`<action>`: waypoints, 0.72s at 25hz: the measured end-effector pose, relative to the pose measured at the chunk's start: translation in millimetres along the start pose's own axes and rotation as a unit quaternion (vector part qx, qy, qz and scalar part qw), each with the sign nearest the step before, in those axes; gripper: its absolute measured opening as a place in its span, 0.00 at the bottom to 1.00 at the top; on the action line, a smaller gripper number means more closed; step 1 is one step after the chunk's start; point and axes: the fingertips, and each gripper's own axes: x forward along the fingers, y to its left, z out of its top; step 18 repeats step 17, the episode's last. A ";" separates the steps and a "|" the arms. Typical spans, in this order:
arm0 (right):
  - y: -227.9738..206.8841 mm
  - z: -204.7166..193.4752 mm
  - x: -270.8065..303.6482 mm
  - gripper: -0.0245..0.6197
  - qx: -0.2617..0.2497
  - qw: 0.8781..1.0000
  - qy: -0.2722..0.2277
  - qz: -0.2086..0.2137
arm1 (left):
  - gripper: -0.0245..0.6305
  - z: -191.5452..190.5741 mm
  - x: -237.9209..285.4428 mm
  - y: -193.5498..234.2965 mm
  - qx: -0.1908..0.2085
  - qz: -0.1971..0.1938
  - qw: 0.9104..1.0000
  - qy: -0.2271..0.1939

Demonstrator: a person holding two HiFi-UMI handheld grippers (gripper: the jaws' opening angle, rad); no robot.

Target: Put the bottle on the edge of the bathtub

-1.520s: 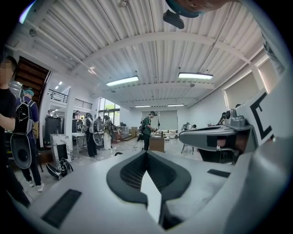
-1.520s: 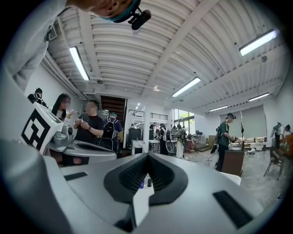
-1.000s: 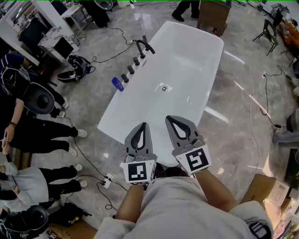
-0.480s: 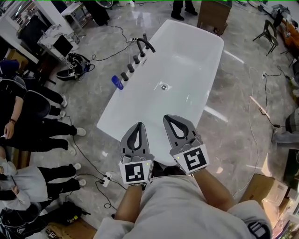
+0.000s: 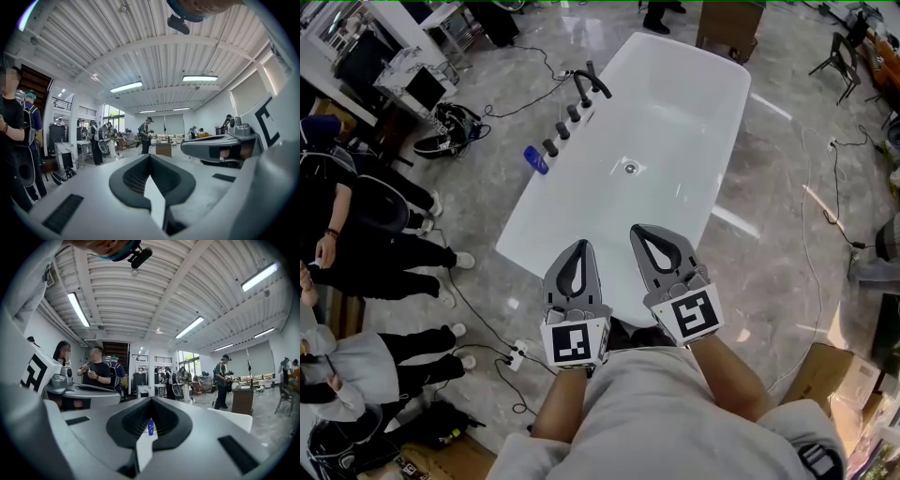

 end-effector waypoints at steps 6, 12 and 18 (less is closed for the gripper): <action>-0.2 0.5 1.7 0.05 0.001 1.000 -0.001 0.002 | 0.05 -1.4 1.6 -1.4 -0.001 -0.003 1.000 0.003; 1.3 1.7 2.4 0.05 0.000 1.000 -0.005 0.002 | 0.05 0.4 1.1 0.6 -0.001 -0.003 1.000 -0.001; 4.6 2.7 2.5 0.05 0.002 1.000 -0.005 0.004 | 0.05 0.6 -1.5 1.3 0.000 -0.002 1.000 0.002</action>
